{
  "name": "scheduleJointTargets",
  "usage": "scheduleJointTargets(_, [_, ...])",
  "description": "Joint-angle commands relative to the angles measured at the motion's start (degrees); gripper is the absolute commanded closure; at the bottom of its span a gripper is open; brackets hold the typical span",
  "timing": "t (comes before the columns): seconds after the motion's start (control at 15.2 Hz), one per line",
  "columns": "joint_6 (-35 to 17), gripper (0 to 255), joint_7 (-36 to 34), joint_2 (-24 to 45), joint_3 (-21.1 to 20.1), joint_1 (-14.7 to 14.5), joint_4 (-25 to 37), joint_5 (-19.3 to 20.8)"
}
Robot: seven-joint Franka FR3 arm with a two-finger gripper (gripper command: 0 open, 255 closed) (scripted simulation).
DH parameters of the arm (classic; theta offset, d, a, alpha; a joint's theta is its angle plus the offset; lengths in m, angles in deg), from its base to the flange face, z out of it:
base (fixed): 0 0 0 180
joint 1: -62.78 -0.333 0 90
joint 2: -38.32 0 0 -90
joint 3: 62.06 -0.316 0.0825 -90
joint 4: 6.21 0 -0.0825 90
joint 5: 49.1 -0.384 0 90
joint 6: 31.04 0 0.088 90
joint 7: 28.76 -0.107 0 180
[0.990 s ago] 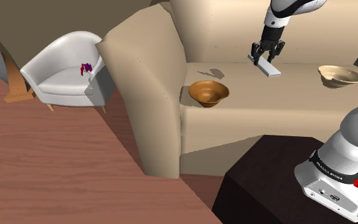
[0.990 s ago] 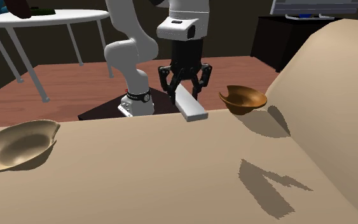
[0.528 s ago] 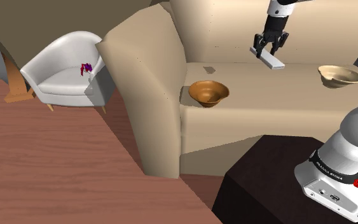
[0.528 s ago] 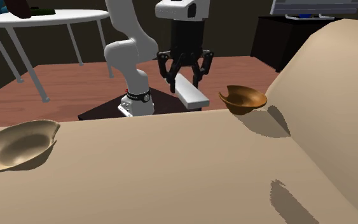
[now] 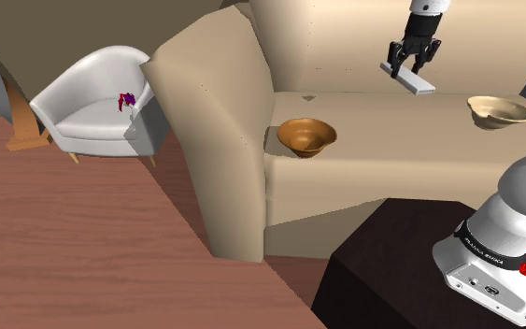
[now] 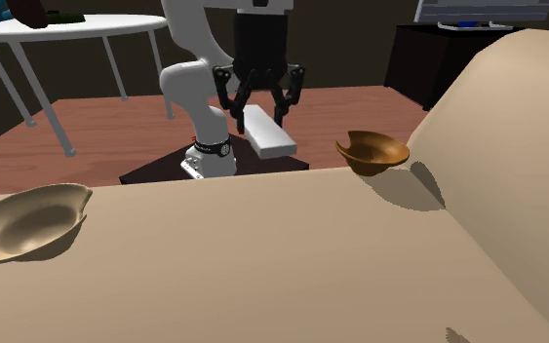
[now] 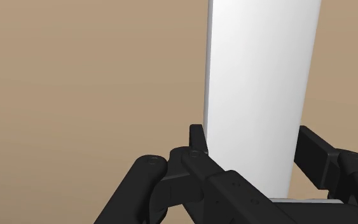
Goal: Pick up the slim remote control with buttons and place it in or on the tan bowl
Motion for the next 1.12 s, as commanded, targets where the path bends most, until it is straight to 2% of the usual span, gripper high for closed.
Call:
scheduleJointTargets(0.0, [0.4, 255, 2.5, -1.1, 1.7, 1.1, -0.5, 0.8])
scheduleJointTargets(0.53, [0.4, 255, 13.4, -2.6, 9.7, 5.6, -0.8, 4.1])
scheduleJointTargets(1.06, [0.0, 255, 25.1, 0.1, 18.4, 9.2, 3.0, 6.1])
